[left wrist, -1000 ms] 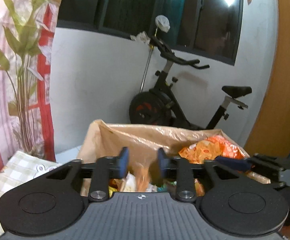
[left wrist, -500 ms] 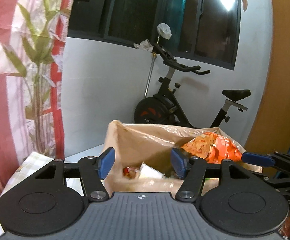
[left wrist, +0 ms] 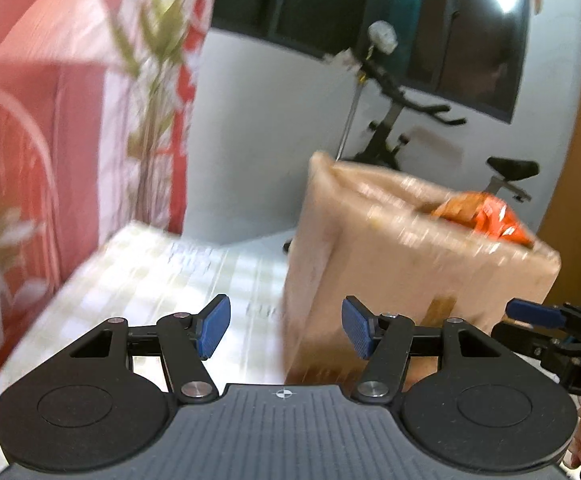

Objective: Organize snacks
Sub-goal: 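Move both open tools back down to the last snacks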

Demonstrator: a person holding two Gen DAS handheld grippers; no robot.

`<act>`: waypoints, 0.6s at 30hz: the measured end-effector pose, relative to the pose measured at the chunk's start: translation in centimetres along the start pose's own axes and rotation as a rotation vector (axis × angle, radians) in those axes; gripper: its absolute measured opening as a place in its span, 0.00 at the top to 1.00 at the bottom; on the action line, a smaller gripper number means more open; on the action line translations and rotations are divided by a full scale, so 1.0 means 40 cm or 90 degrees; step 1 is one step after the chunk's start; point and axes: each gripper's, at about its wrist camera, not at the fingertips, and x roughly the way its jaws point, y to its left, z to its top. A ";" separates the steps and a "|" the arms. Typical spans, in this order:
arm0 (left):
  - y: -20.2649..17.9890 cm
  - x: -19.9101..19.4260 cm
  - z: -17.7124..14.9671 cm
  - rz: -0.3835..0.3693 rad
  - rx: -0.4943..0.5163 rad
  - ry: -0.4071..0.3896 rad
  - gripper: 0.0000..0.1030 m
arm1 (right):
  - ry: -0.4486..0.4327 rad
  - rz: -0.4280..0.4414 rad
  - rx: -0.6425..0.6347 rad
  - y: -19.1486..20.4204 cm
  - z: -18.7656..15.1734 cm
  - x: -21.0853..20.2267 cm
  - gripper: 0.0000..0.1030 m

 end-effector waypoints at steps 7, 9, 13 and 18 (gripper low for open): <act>0.047 0.023 -0.093 0.032 -0.018 0.062 0.38 | 0.059 0.002 0.013 0.020 -0.079 0.041 0.39; 0.055 0.024 -0.115 0.036 -0.021 0.073 0.38 | 0.073 0.002 0.025 0.019 -0.098 0.049 0.39; 0.066 0.022 -0.150 0.046 -0.016 0.088 0.38 | 0.096 0.001 0.038 0.020 -0.132 0.058 0.39; 0.081 0.011 -0.196 0.049 -0.013 0.110 0.38 | 0.129 0.001 0.041 0.027 -0.171 0.072 0.39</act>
